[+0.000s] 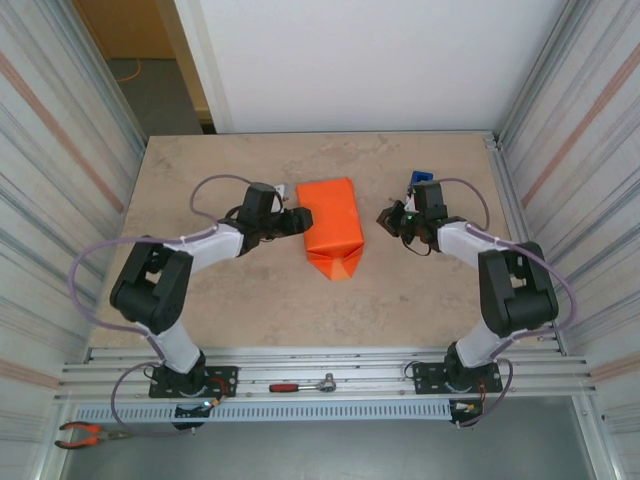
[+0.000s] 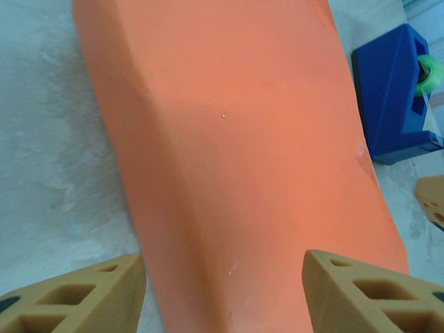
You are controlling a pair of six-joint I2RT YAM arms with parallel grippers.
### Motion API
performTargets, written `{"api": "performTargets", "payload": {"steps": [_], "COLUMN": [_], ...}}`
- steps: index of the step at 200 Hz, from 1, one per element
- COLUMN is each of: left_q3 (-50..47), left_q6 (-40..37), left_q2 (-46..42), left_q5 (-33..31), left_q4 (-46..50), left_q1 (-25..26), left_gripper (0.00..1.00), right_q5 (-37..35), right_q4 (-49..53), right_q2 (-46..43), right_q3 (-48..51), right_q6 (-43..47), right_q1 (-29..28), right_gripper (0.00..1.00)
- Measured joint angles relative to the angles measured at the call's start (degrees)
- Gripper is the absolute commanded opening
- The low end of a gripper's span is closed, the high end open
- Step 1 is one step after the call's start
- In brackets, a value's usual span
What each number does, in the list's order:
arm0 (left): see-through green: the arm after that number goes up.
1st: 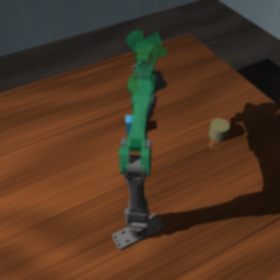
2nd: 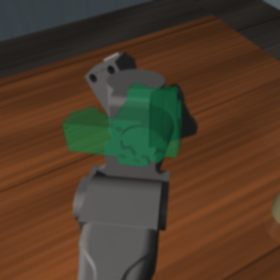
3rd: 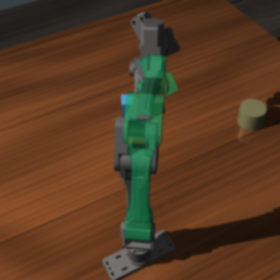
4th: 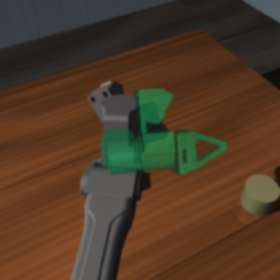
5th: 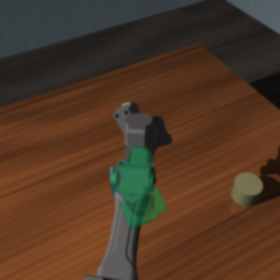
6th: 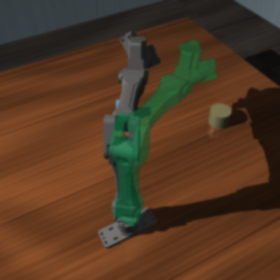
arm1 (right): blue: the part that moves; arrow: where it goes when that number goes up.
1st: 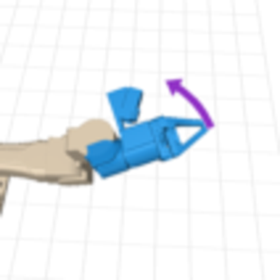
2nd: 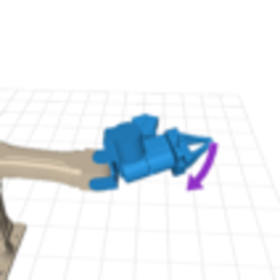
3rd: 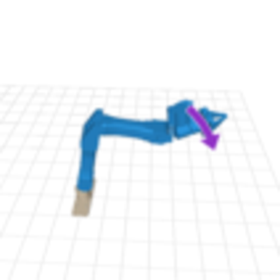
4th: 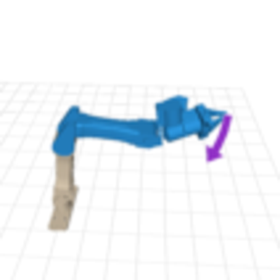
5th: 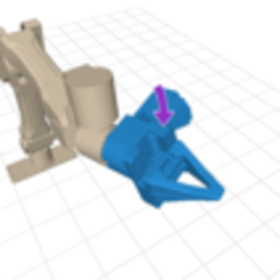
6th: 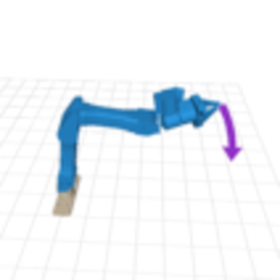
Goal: Wrap the gift box in paper
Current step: Move the gift box to the center of the table.
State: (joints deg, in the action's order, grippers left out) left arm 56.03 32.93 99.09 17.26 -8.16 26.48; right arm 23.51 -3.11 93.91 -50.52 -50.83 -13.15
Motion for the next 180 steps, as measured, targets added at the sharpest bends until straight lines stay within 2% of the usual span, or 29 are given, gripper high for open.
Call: {"api": "performTargets", "payload": {"steps": [54, 121, 180], "left_q3": [1.9, 1.8, -4.0], "left_q6": [0.0, -0.2, 1.3], "left_q2": [5.0, 4.8, -0.1], "left_q5": [4.3, 3.5, -0.7], "left_q4": [0.3, 0.4, -1.0], "left_q1": [0.2, 1.4, 4.4], "left_gripper": [0.61, 0.59, 0.58], "right_q5": [3.3, 2.4, -0.4], "right_q4": [-1.2, -4.4, -3.3], "right_q2": [7.6, 5.5, 1.3], "right_q3": [-1.5, 2.3, 5.9], "right_q6": [0.1, -0.6, -1.4], "right_q1": [-2.8, -5.6, -7.5], "right_gripper": [0.0, 0.0, 0.0]}}
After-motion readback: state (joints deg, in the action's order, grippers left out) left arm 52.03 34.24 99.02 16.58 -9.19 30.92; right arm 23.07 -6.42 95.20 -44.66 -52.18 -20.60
